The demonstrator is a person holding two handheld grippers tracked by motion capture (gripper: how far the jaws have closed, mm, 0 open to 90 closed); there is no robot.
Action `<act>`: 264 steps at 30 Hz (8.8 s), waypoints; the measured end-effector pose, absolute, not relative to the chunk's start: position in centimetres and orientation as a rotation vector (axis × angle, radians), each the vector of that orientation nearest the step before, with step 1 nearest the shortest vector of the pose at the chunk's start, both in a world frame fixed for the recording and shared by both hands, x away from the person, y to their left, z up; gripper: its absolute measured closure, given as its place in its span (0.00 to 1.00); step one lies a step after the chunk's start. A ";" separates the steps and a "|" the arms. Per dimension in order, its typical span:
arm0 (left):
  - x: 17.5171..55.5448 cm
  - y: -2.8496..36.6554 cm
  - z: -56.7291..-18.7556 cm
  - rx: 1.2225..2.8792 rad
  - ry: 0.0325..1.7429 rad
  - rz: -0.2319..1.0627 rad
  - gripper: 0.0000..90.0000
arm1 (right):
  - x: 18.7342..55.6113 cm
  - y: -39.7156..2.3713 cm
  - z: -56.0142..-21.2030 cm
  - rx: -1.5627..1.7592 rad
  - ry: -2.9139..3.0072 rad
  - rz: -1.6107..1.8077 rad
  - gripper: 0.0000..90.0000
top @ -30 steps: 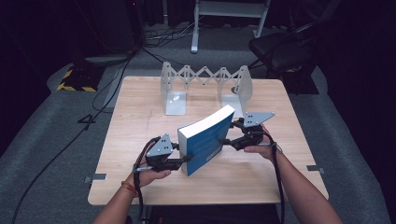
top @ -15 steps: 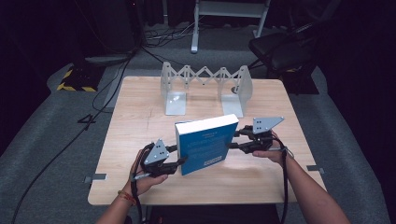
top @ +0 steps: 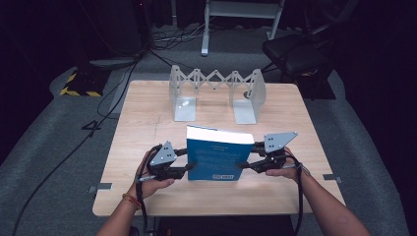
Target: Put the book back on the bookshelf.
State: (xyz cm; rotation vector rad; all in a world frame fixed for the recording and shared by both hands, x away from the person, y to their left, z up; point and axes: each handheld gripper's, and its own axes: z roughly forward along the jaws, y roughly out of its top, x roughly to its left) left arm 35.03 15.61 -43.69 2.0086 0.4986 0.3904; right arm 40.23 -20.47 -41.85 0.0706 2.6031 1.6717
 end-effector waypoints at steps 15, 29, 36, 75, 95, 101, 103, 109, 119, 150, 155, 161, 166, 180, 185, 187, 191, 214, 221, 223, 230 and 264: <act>36.5 13.8 -43.6 1.986 0.543 0.378 0.46 | 39.1 -19.6 -41.9 0.188 2.485 1.679 0.67; 40.3 8.8 -43.1 2.025 0.494 0.358 0.47 | 39.7 -23.0 -41.0 0.312 2.364 1.629 0.67; 41.8 6.8 -42.7 2.046 0.480 0.385 0.46 | 39.7 -24.0 -40.5 0.350 2.315 1.546 0.68; 36.5 19.5 -49.4 2.300 0.807 0.309 0.25 | 42.4 -23.3 -37.1 0.507 2.221 1.453 0.69; 36.5 20.2 -50.4 2.242 0.849 0.325 0.22 | 47.9 -24.9 -33.6 0.685 2.073 1.293 0.69; 36.6 20.0 -50.4 2.242 0.881 0.335 0.17 | 49.3 -25.0 -32.4 0.723 2.024 1.273 0.69; 36.5 20.0 -50.4 2.241 0.883 0.335 0.17 | 49.8 -24.7 -32.3 0.731 2.019 1.264 0.69; 36.5 20.0 -50.4 2.241 0.881 0.334 0.17 | 51.5 -23.3 -32.7 0.769 2.034 1.223 0.69; 36.6 20.0 -50.4 2.242 0.870 0.321 0.17 | 54.0 -22.1 -32.4 0.847 1.980 1.222 0.69; 36.4 20.0 -50.4 2.261 0.794 0.292 0.18 | 57.6 -18.4 -36.0 1.027 1.737 1.291 0.69; 36.4 20.0 -50.4 2.261 0.794 0.292 0.18 | 56.1 -19.1 -38.0 1.003 1.691 1.343 0.68; 36.3 20.0 -50.4 2.263 0.790 0.302 0.20 | 54.9 -19.8 -38.7 0.996 1.691 1.345 0.68; 36.3 20.0 -50.4 2.263 0.792 0.301 0.19 | 53.2 -20.9 -39.3 0.978 1.731 1.342 0.67; 36.5 19.8 -50.4 2.263 0.784 0.292 0.19 | 50.2 -23.2 -40.9 0.969 1.774 1.301 0.66; 36.5 19.8 -50.4 2.264 0.784 0.292 0.19 | 50.5 -22.7 -40.8 0.940 1.785 1.302 0.67; 36.5 19.8 -50.4 2.264 0.783 0.293 0.19 | 50.8 -22.4 -40.7 0.938 1.777 1.302 0.67; 36.5 19.8 -50.4 2.265 0.783 0.293 0.19 | 51.6 -21.9 -40.9 0.952 1.753 1.287 0.68; 36.4 19.8 -50.4 2.277 0.738 0.277 0.19 | 53.7 -20.0 -41.0 0.976 1.676 1.242 0.68; 36.5 19.7 -50.4 2.279 0.736 0.276 0.18 | 52.1 -21.5 -40.9 0.966 1.732 1.280 0.67; 36.5 19.7 -50.4 2.280 0.736 0.273 0.18 | 51.8 -21.2 -40.8 0.942 1.749 1.252 0.66; 36.5 19.7 -50.4 2.278 0.737 0.276 0.18 | 51.2 -21.7 -41.1 0.974 1.768 1.254 0.58; 36.5 19.6 -50.4 2.278 0.741 0.274 0.18 | 51.4 -23.4 -41.9 1.065 1.744 1.253 0.63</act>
